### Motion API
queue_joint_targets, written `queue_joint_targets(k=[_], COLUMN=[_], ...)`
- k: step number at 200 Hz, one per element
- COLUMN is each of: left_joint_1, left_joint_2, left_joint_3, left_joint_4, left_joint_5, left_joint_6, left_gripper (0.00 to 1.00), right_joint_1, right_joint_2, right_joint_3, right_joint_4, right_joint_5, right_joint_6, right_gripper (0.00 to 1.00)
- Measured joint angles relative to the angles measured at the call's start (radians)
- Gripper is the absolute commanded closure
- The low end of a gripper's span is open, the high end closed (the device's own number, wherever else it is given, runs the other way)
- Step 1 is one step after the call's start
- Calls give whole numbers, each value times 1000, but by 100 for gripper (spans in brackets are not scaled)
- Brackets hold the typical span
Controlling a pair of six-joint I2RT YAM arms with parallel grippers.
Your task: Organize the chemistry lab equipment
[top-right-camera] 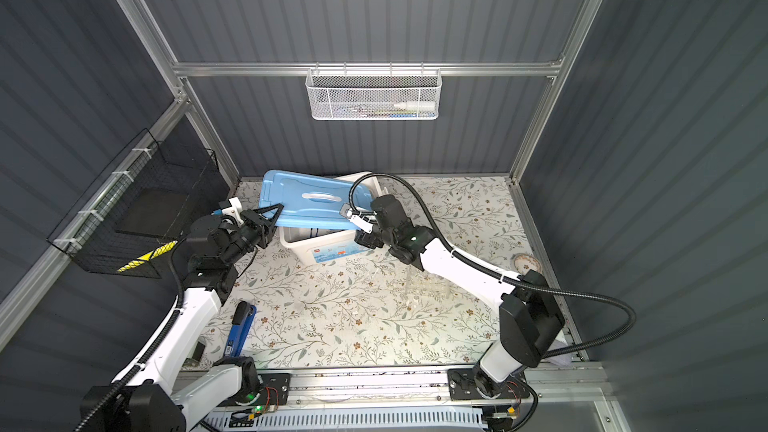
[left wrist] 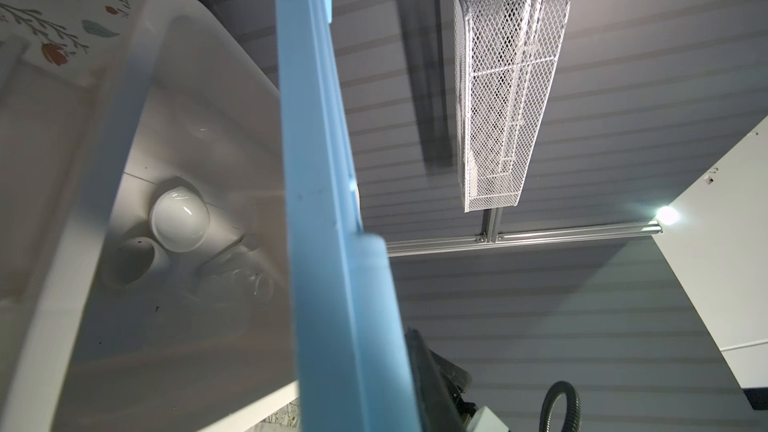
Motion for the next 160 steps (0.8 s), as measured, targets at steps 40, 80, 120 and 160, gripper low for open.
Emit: queue_joint_targets(k=[40, 80, 120, 160], left_joint_1=[-52, -80, -98, -100], left_joint_2=[39, 43, 42, 35], left_joint_3=[-12, -12, -12, -12], left_joint_4=[82, 115, 134, 132], left_joint_5=[-25, -51, -70, -78], left_joint_6=[0, 8, 11, 16], left_gripper=[83, 83, 82, 83], right_joint_1=[-108, -232, -306, -346], right_joint_2=[-101, -156, -143, -107], right_joint_3=[-7, -8, -8, -7], right_joint_4=[-9, 11, -6, -26], right_joint_5=[-85, -158, -227, -306], right_joint_6=[154, 305, 410, 511], right_gripper=[11, 11, 11, 11])
